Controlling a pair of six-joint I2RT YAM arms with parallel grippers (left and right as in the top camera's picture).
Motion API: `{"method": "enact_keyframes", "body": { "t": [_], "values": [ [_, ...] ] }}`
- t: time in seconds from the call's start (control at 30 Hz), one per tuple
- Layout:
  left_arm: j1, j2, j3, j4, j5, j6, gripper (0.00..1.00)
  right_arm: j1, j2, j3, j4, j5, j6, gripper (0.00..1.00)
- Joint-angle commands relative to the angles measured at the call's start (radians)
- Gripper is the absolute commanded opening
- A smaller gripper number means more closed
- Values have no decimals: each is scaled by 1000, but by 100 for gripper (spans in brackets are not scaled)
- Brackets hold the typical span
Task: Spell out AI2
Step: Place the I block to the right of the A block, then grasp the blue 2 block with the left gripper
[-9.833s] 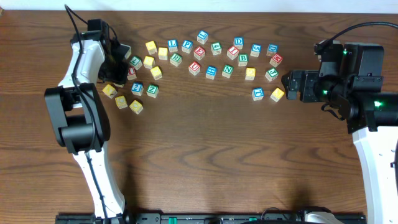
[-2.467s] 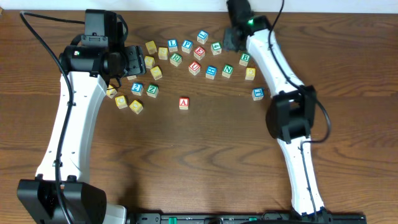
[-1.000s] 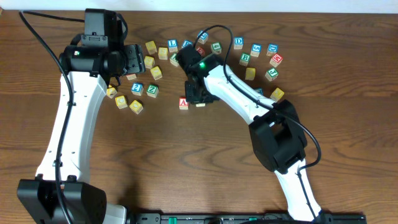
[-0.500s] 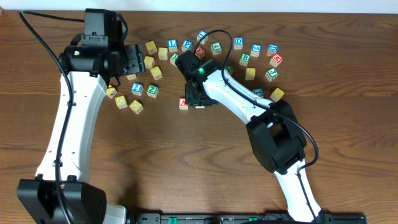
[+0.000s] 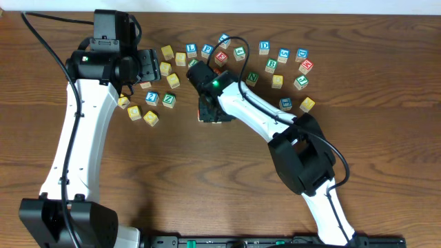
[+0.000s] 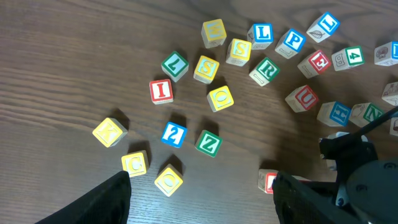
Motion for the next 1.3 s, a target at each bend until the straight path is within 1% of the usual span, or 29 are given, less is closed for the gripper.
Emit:
{"method": "enact_keyframes", "body": {
  "t": [0.0,0.07,0.17,0.27,0.43,0.6,0.7,0.83,0.9,1.1,1.27],
  "values": [
    [-1,13,-5,0,-13,20,72,2,3,-10,-2,22,6,37],
    [-1,13,-5,0,-13,20,72,1,3,-10,0,22,6,38],
    [-1,13,-5,1,-13,20,72,-1,0,0,-4,22,6,43],
    [-1,13,-5,2,-13,20,72,-10,-19,18,-18,22,6,45],
    [-1,13,-5,0,-13,20,72,-29,-95,32,-47,22,-13,47],
    [-1,17,-8,2,-13,20,72,-55,-186,32,-67,26,-43,52],
    [-1,46,-9,2,-13,20,72,-73,-214,32,-86,45,-43,54],
    [-1,127,-9,2,-13,21,72,-100,-212,32,-111,51,-42,55],
    [-1,172,-9,4,-13,47,71,-112,-211,32,-124,51,-42,54],
    [1,279,-9,14,-13,147,58,-127,-211,32,-146,51,-72,54],
    [21,329,-9,31,-13,168,57,-131,-211,32,-148,51,-89,56]
  ]
}}
